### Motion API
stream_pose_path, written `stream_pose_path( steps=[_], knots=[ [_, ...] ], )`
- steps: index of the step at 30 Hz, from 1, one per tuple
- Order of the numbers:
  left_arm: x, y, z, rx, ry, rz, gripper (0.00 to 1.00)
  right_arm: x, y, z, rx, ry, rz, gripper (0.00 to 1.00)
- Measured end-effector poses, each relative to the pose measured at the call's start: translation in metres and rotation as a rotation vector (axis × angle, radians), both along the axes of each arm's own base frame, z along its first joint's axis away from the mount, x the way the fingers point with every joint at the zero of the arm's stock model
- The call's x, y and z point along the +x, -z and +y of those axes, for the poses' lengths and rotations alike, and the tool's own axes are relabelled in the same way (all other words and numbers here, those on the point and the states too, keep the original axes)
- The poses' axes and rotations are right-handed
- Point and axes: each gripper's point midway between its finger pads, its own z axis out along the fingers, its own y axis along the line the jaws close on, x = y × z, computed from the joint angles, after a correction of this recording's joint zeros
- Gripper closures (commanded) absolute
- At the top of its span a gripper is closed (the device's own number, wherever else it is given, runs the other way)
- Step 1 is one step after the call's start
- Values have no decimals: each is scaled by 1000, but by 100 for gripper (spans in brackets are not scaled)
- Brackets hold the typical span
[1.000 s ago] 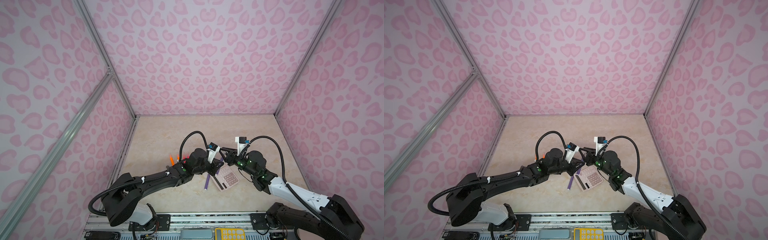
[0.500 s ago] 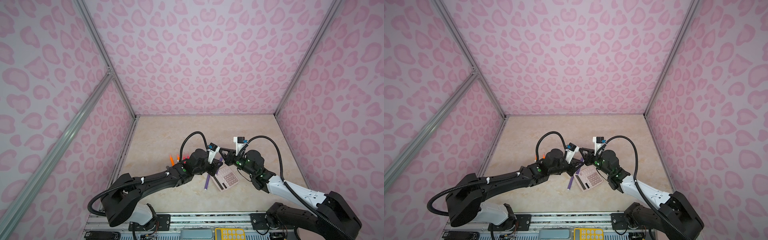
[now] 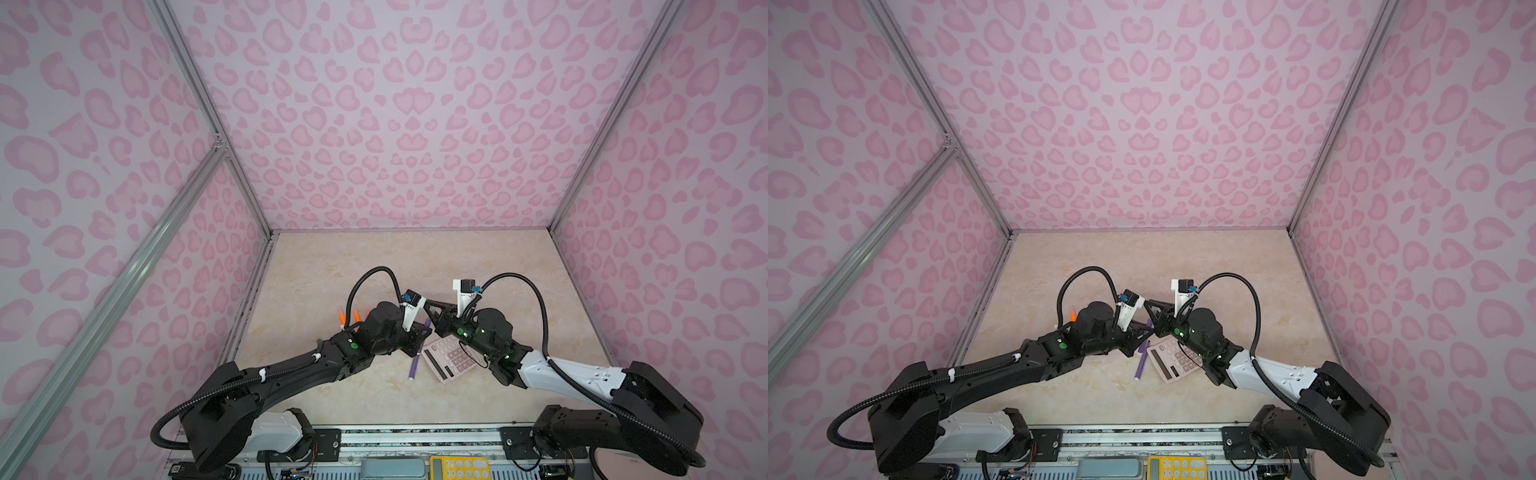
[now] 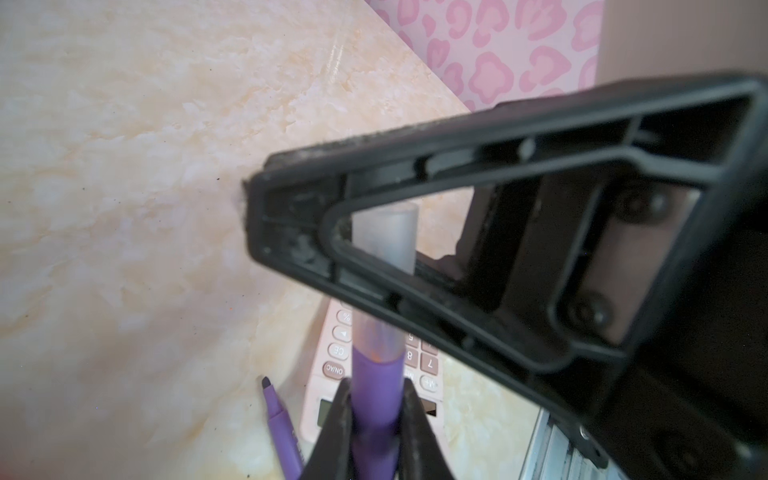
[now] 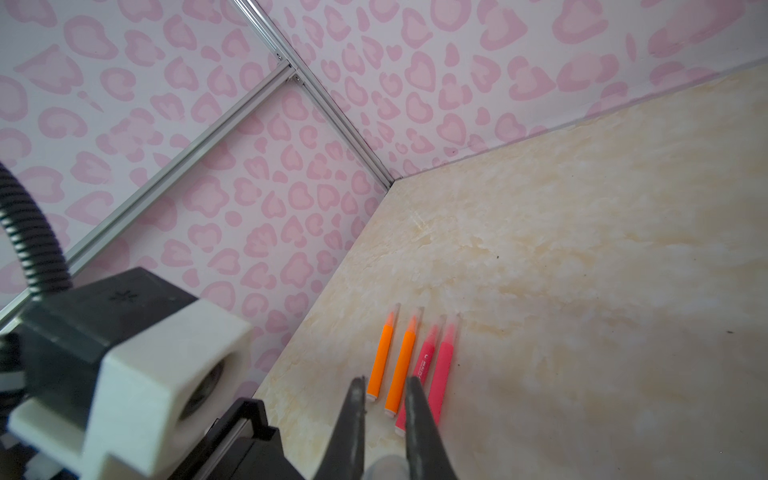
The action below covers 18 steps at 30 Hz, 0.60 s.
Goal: Insert the pens into the pen caps
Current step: 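Press the right gripper down on the capped purple marker while the left holds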
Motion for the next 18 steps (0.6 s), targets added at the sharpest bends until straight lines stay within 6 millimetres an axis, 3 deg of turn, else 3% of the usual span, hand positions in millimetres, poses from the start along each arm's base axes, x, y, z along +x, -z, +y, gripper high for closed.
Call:
stream_pose_path(
  steps=[18],
  knots=[
    [-7,9,26,6,-21,32,96,-7,15,23,137,3,97,100]
  ],
)
